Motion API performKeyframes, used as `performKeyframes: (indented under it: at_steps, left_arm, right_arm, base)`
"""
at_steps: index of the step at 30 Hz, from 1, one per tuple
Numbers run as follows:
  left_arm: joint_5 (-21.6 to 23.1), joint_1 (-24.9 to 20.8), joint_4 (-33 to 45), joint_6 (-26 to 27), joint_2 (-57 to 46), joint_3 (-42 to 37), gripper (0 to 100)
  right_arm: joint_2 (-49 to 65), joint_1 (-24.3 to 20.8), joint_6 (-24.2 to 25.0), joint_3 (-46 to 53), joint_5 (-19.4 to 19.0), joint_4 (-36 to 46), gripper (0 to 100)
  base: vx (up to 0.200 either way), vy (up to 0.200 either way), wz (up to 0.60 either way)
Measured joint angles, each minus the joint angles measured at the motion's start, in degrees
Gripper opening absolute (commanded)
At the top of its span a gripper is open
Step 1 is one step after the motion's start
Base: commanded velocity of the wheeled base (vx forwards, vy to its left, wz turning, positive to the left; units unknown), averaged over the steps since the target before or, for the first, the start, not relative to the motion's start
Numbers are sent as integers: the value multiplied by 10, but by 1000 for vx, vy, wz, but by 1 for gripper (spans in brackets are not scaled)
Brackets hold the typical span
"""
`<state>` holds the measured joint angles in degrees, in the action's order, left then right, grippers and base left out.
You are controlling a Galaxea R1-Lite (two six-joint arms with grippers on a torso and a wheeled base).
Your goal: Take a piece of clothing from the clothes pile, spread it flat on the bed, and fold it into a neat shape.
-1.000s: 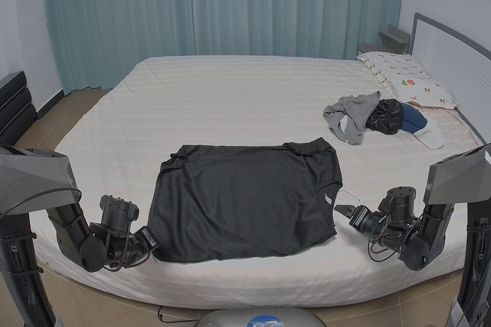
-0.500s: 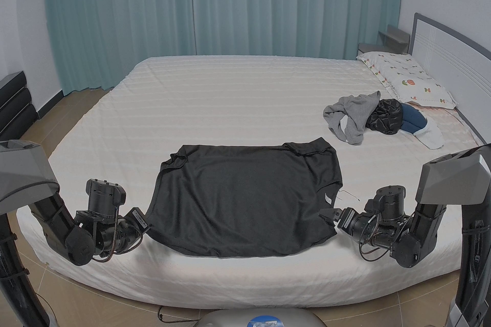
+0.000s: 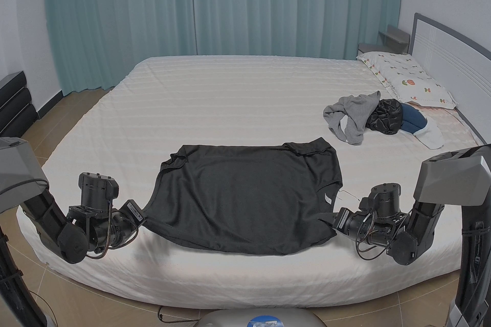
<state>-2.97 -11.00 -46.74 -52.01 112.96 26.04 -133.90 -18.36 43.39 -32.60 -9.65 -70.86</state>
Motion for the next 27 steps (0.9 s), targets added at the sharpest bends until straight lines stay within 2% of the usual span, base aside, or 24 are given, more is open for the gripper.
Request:
performKeyframes:
  at_steps: [19,27]
  left_arm:
    - [-1,1,5,1,-52,-4,0]
    - [-1,1,2,-10,-70,-3,0]
  right_arm:
    - [77,23,-10,28,0,0,0]
    - [92,41,-10,-17,0,12,0]
  base:
    - [0,0,0]
    - [0,0,0]
